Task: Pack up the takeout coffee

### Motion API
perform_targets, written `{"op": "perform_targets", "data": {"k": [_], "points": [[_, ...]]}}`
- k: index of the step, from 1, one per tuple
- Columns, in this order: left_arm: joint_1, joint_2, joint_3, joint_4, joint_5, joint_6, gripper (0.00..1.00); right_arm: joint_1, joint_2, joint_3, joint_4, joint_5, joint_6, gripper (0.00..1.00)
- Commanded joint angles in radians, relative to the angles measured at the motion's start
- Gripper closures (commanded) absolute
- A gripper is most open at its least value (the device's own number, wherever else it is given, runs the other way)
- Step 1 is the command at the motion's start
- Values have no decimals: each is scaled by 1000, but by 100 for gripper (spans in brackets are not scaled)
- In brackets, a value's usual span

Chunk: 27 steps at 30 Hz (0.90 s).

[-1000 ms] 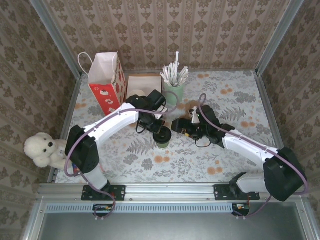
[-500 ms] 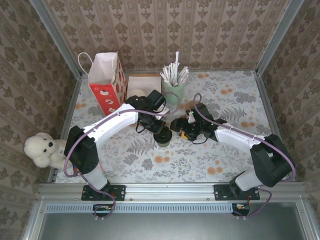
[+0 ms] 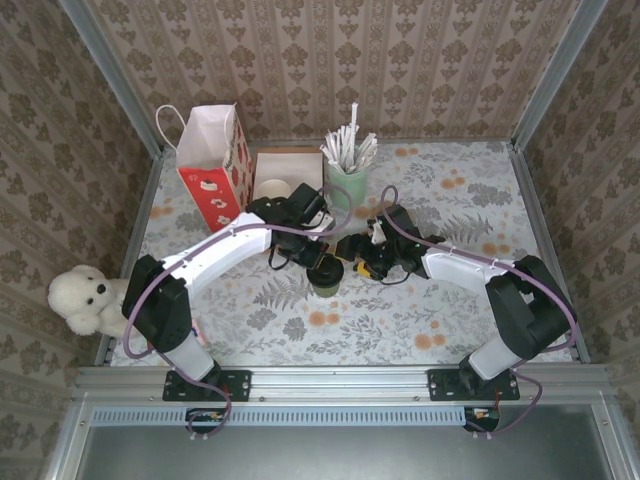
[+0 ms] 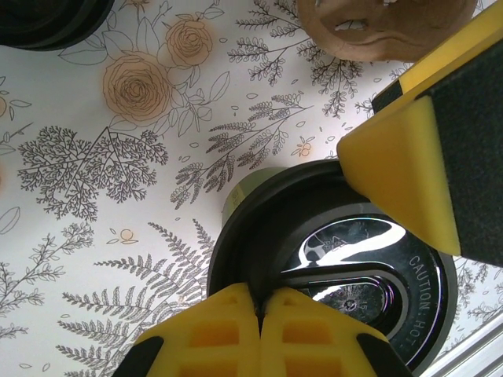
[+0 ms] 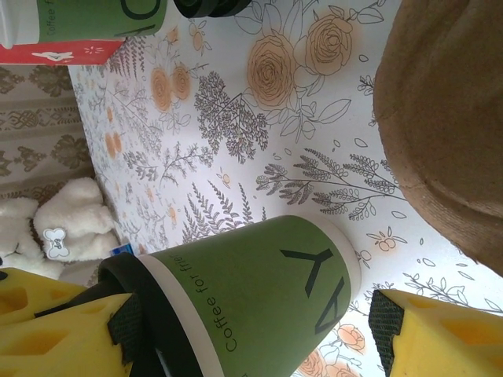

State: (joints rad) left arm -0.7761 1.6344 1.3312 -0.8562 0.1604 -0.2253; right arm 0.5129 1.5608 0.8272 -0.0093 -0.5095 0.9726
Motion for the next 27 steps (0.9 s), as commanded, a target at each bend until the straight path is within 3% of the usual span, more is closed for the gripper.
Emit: {"op": "perform_targets", "data": {"k": [1,7,13,27], "points": [[-14,51,-62,-7,40,-62,100,21,34,-41,-78,26,-2,21],[-11,26,-5,-42,-44,-128,100,32,-51,4,-60,87,-50,11],[-9,13,23,-58,-85,-234,100,50,-151,-63,41,177,-129,0],[-12,36,68,-77,-71,-310,100,143,-234,-220,205,177,-325,0]]}}
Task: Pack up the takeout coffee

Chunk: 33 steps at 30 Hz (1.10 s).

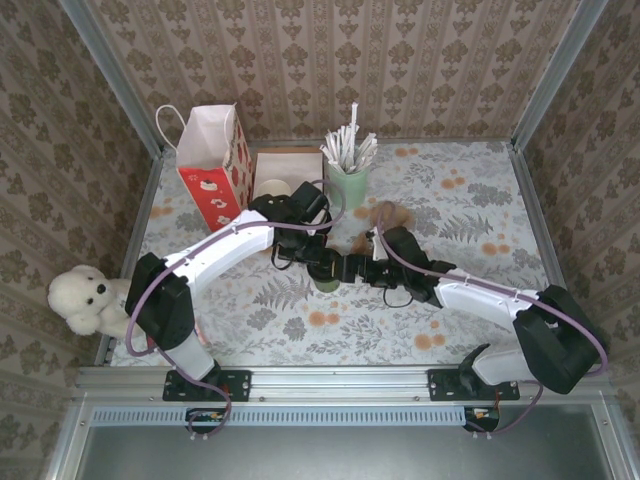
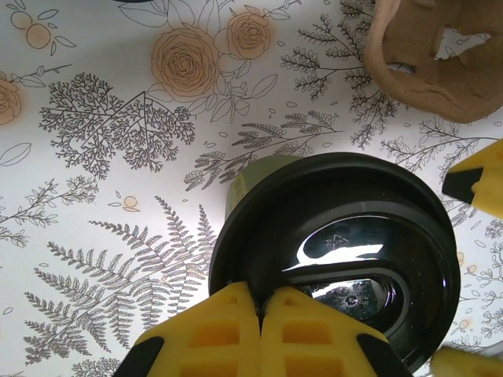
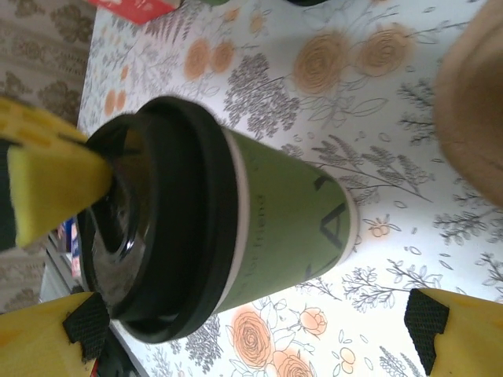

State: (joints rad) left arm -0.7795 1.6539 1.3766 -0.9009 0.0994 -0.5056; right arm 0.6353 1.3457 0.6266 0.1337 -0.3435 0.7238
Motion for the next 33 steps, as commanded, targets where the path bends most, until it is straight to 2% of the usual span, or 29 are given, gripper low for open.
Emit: {"op": "perform_targets", "data": {"k": [1,14,22,30,33], "points": [[-8,17,22,-33,-10,-29,100,28,-16,-28,86,9,-86,0],[-17,20,15,-29,-9,-24,100,82,38,-8,92,180,-156,0],[-26,39,-37,-16,5,-29,100,122,86,-78,70,329,-161,0],[-31,61,-80,18,4,-45,100,124,89,-107,39,344,-150,0],[-33,61,-56,9,-11,-43,100,124,53,-92,38,288,-152,1]]}}
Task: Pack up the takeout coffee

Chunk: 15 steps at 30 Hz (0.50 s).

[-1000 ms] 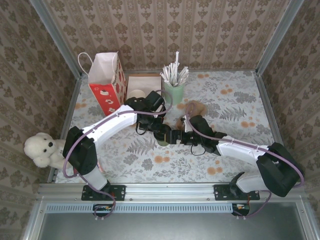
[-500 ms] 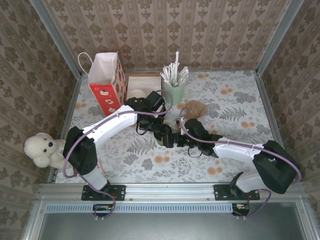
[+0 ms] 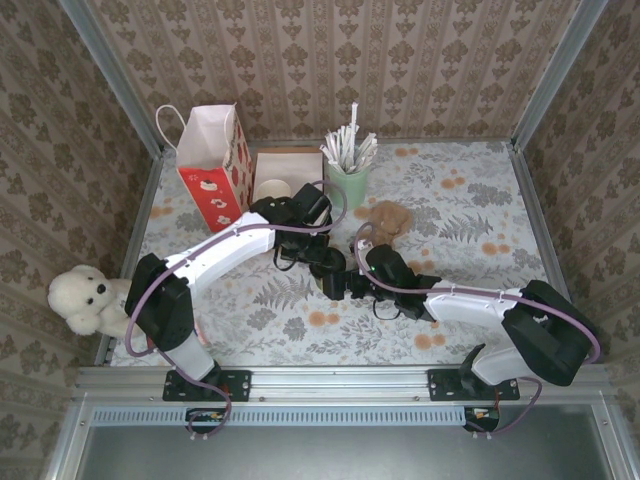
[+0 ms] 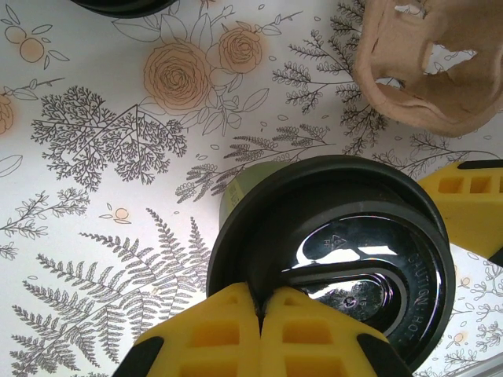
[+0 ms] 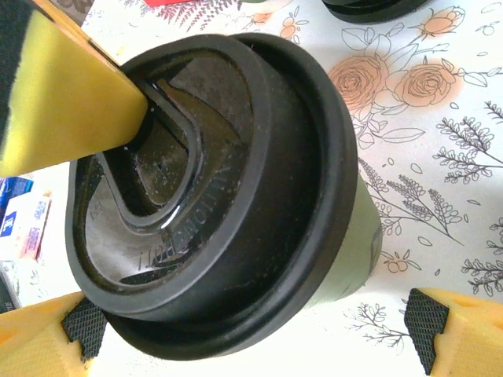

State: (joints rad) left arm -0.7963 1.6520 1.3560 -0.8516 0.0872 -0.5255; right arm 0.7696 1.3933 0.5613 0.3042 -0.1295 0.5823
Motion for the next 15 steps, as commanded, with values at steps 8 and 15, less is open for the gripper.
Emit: {"op": "perform_targets", "data": {"k": [8,15], "points": [[-18,52,10,-65,-14,-20,100,-31,-188,4,-72,-25,109,0],[-20,53,26,-66,-4,-26,96,-29,-138,153,-382,218,355,5]]}}
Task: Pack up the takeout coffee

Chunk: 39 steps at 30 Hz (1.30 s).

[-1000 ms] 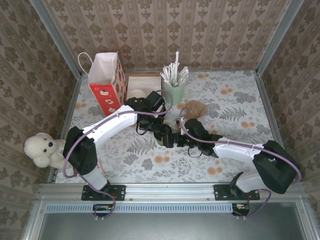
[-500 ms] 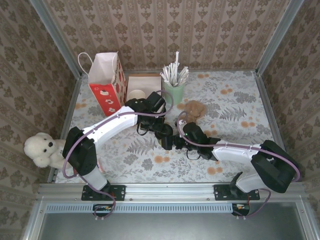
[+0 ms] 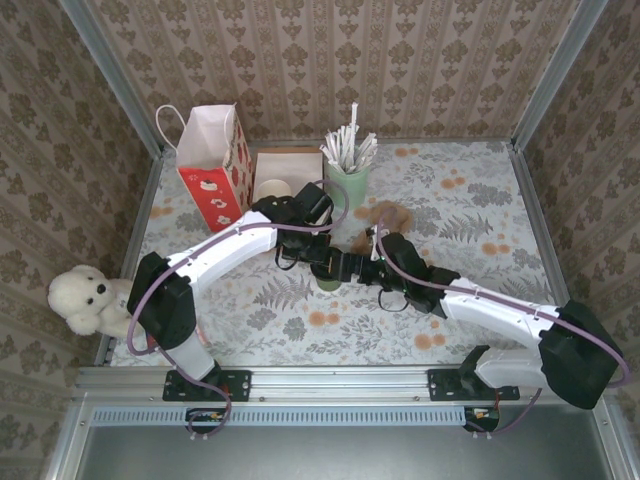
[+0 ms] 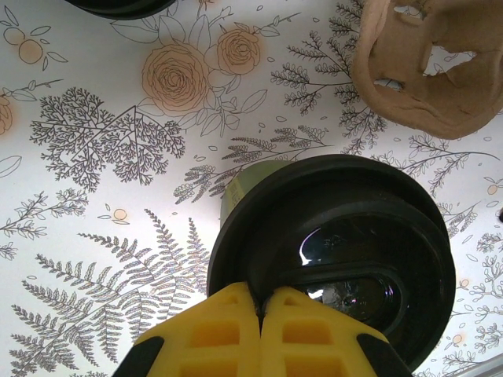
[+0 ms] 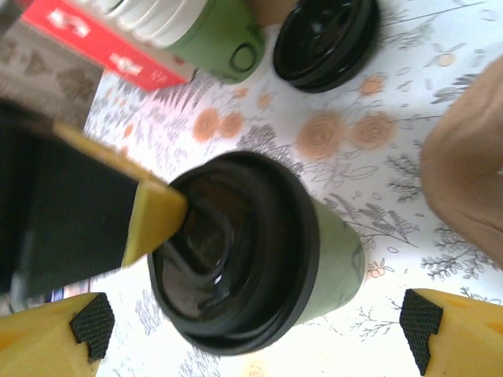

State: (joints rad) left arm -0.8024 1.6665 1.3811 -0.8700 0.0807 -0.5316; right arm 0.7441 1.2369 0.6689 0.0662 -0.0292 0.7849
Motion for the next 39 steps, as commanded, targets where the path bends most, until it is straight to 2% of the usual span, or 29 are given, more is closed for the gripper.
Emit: {"op": "perform_targets", "data": {"k": [1,5,12,24,33,36,39], "points": [[-12,38,3,-45,3,-21,96,-3,26,55,-174,141,191,6],[-14,39,6,-43,4,-25,96,-5,61,100,-228,124,177,8],[-17,39,1,-37,13,-27,95,-5,124,153,-185,16,215,11],[-19,40,-8,-11,47,-21,95,-6,252,178,-211,47,227,22],[-19,1,-30,35,68,-17,93,-2,241,136,-211,57,249,29],[-18,-28,-45,63,63,-16,91,-1,231,138,-217,57,237,30],[-15,-67,-75,108,59,-19,84,-1,220,138,-221,60,227,30]]}}
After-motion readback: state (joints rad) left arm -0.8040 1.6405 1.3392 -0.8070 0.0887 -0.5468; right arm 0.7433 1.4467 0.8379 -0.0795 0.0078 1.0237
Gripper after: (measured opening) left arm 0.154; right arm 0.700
